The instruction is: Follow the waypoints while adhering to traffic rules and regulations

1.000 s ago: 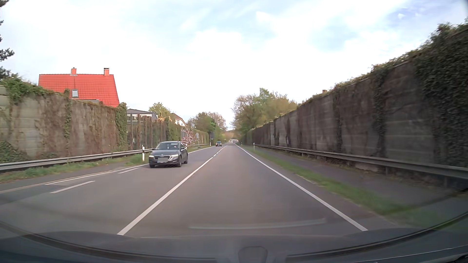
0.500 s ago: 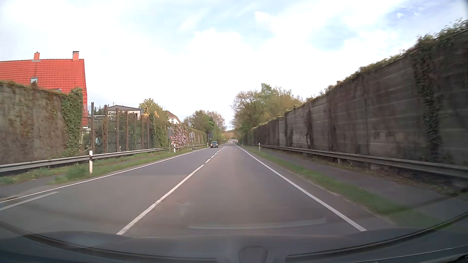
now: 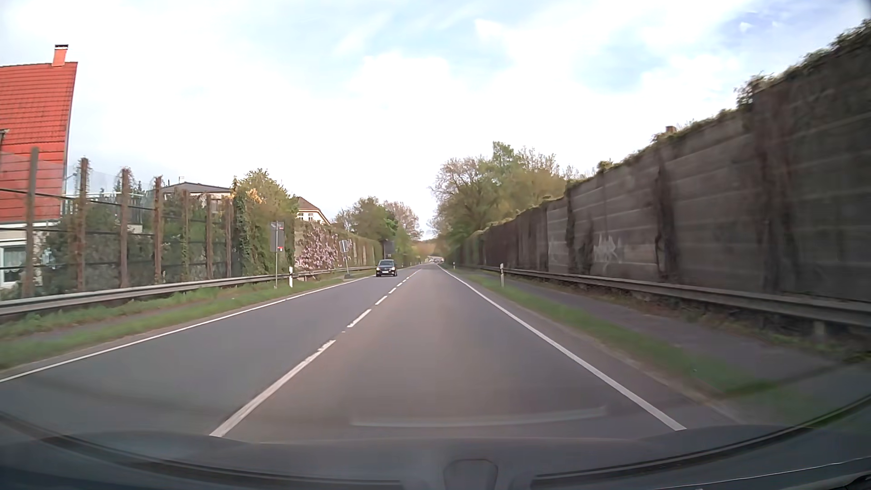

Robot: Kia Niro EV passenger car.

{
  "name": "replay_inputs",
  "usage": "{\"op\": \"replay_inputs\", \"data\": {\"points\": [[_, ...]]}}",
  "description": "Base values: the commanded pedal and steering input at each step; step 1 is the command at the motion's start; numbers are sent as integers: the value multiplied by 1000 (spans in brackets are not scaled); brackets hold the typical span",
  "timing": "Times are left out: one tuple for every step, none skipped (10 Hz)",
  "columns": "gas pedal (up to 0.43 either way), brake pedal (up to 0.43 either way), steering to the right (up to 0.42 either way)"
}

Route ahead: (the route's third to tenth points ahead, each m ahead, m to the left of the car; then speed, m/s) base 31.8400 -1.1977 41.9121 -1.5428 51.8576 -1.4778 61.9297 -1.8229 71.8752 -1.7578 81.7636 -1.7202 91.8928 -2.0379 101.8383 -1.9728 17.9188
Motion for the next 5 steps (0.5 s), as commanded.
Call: {"op": "replay_inputs", "data": {"points": [[110, 0, -4], [110, 0, -3], [110, 0, -2], [110, 0, -2], [110, 0, -2]]}}
